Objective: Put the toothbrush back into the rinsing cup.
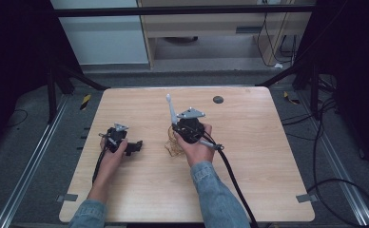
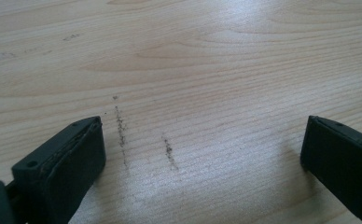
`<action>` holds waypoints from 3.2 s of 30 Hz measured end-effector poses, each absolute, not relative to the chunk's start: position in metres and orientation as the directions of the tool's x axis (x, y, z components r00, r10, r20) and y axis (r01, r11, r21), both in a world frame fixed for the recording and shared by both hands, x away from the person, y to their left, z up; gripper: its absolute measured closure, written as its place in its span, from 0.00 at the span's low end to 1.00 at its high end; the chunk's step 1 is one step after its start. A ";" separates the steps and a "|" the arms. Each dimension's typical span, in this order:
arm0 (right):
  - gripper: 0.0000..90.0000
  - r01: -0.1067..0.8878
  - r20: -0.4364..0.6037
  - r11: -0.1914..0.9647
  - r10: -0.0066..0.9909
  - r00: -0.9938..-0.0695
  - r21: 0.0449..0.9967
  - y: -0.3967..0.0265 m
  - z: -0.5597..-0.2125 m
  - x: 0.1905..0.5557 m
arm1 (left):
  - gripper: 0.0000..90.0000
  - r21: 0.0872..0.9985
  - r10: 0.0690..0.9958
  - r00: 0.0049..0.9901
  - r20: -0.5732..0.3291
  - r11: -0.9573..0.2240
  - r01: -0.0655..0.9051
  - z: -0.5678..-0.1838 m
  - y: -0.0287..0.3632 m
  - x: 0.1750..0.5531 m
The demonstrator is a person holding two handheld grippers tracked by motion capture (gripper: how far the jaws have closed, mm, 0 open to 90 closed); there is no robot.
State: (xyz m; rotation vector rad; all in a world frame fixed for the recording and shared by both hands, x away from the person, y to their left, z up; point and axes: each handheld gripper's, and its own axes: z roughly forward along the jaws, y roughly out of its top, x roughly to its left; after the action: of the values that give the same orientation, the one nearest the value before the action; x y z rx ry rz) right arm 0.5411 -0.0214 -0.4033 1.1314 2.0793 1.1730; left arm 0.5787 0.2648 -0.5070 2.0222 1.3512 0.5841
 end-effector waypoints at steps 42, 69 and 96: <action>0.08 0.388 -0.041 0.311 0.822 -0.568 0.867 -0.036 -0.392 0.537 | 0.00 0.710 0.925 0.378 0.018 -0.278 0.647 -0.507 0.265 0.579; 0.09 0.432 -0.068 0.325 0.857 -0.511 0.842 -0.076 -0.396 0.536 | 0.00 0.710 0.926 0.378 0.017 -0.277 0.647 -0.507 0.265 0.579; 0.10 0.499 -0.085 0.294 0.913 -0.399 0.816 -0.143 -0.413 0.539 | 0.00 0.710 0.927 0.375 0.017 -0.276 0.647 -0.507 0.264 0.579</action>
State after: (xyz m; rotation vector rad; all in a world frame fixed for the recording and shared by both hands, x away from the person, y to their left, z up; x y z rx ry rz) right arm 0.5388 -0.1433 -0.4126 1.2548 2.0140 0.9768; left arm 0.5793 0.2644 -0.5071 2.0218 1.3516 0.5844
